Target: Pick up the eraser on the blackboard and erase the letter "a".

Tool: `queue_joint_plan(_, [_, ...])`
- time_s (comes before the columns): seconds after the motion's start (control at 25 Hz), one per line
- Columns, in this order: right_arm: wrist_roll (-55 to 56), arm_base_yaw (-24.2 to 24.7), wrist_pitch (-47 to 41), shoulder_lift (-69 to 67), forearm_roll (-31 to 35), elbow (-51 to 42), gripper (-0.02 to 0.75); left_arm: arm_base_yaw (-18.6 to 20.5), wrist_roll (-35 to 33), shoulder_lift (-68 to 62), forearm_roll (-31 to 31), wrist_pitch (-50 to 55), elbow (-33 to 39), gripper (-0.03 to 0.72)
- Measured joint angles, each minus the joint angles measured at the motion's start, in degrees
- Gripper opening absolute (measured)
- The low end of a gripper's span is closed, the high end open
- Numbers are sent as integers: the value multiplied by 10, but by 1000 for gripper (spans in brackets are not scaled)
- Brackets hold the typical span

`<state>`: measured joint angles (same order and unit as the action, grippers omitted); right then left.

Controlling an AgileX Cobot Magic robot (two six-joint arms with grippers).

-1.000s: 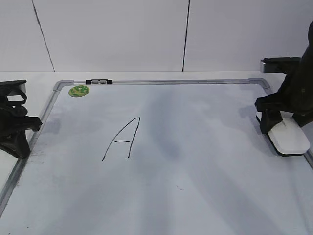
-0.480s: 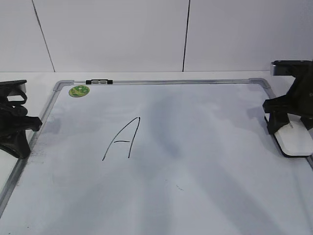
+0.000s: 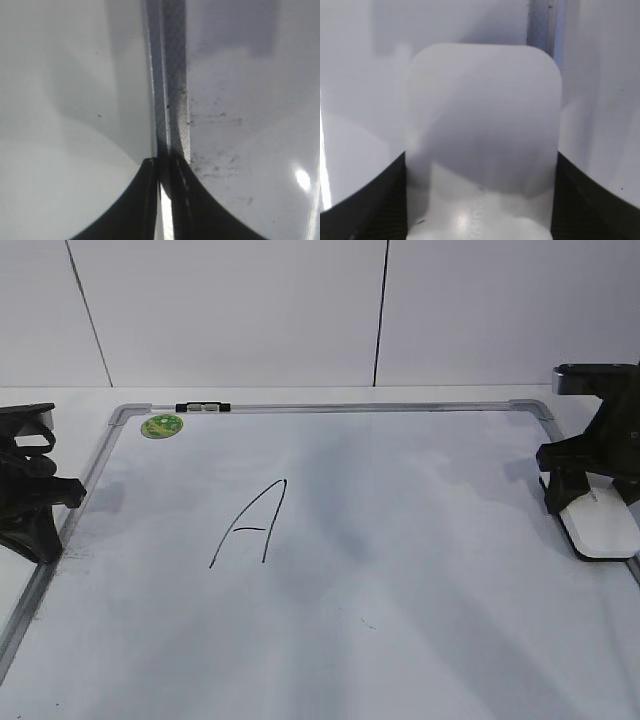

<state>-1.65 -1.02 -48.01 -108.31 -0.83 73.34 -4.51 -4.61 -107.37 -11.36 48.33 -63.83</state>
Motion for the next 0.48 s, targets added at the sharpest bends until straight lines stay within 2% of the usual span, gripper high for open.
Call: queue_joint_plan(0.48, [-1,0,10,0,0,0,515,0,0,0,0,-1,0,43])
